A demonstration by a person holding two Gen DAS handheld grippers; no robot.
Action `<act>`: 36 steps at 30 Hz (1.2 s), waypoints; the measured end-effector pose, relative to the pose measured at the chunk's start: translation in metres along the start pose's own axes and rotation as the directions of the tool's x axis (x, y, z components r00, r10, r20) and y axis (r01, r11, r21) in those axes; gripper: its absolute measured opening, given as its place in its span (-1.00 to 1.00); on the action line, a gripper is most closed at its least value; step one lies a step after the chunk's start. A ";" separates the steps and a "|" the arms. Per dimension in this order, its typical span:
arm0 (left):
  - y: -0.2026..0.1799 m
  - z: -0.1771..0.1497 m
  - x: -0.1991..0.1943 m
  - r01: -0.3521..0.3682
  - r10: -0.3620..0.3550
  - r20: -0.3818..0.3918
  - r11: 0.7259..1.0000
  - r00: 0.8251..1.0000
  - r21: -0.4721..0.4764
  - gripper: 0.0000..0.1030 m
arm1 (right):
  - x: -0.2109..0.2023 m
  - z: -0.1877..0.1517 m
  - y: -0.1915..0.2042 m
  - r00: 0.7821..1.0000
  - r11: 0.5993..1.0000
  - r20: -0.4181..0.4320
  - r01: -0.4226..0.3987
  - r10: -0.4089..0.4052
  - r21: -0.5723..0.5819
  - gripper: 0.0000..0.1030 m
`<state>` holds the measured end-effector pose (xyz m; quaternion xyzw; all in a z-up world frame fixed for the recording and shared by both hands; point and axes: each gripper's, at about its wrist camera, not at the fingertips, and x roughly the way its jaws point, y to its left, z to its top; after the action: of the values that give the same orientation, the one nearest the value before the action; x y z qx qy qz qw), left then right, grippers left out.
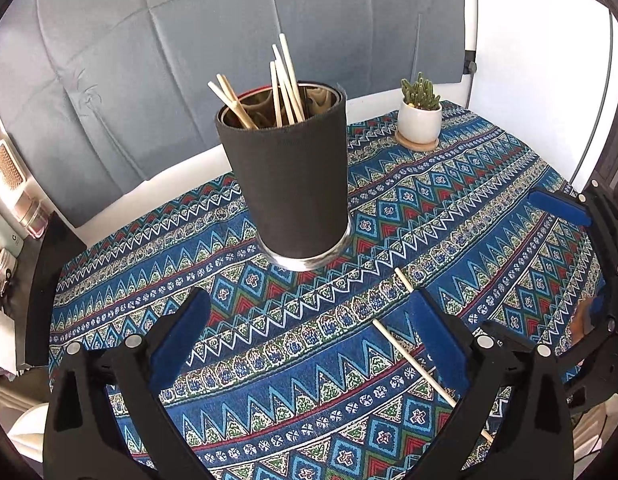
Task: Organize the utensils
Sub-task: 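Move both open tools down toward the last two wooden chopsticks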
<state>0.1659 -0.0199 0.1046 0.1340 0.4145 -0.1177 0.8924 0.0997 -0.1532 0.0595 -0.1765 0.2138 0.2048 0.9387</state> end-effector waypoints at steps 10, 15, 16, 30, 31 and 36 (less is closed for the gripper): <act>-0.016 -0.026 0.011 -0.023 0.022 -0.011 0.999 1.000 -0.044 0.88 | 0.011 -0.029 -0.003 0.984 0.997 -0.167 -0.059 0.068 0.057 0.84; -0.032 -0.038 0.014 -0.035 0.035 -0.008 0.999 0.999 -0.010 0.88 | 0.016 -0.039 -0.012 0.973 0.992 -0.219 -0.053 0.076 0.112 0.84; -0.034 -0.040 0.015 -0.037 0.037 -0.008 0.999 0.999 -0.007 0.88 | 0.016 -0.041 -0.013 0.971 0.991 -0.224 -0.053 0.080 0.123 0.84; -0.033 -0.061 0.036 -0.052 0.046 -0.051 0.993 0.998 -0.106 0.88 | 0.023 -0.055 -0.011 0.945 0.974 -0.277 -0.123 0.174 0.190 0.84; -0.032 -0.061 0.041 -0.053 0.046 -0.059 0.992 0.997 -0.117 0.88 | 0.024 -0.055 -0.010 0.942 0.972 -0.281 -0.127 0.180 0.197 0.84; -0.029 -0.064 0.059 -0.031 0.017 -0.083 0.983 0.996 -0.180 0.88 | 0.033 -0.056 -0.006 0.925 0.965 -0.313 -0.149 0.214 0.217 0.84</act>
<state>0.1481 -0.0310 0.0150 0.0620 0.4579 -0.0632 0.8846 0.1114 -0.1712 -0.0026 -0.0982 0.4037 0.2371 0.8781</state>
